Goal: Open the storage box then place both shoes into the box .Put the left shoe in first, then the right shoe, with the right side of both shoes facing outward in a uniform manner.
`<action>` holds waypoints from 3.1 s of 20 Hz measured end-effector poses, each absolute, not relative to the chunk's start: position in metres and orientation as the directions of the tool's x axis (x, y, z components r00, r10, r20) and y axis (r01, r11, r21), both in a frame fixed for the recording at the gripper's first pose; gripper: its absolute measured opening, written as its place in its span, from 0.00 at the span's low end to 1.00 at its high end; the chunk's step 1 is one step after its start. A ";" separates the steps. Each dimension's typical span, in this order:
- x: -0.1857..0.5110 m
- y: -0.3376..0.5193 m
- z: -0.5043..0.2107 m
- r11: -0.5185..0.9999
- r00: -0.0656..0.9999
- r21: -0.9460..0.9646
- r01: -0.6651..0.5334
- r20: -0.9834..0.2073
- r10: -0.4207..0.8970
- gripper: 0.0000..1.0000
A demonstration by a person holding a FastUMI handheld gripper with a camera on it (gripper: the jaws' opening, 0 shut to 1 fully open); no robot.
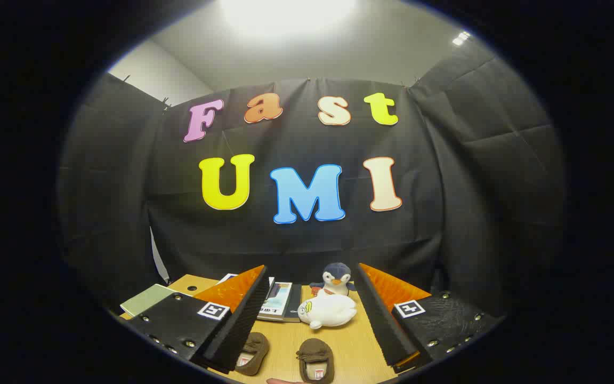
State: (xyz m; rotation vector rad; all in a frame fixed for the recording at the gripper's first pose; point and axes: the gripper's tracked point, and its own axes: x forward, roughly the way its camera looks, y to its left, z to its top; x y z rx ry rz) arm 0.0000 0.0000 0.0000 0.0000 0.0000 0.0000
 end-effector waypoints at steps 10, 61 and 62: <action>0.015 -0.001 0.006 1.000 1.000 0.012 0.021 0.012 -0.021 0.97; 0.080 0.345 -0.295 0.248 0.201 0.960 -0.131 -0.220 0.955 0.85; 0.081 0.346 -0.290 0.236 0.203 0.963 -0.132 -0.207 0.957 0.76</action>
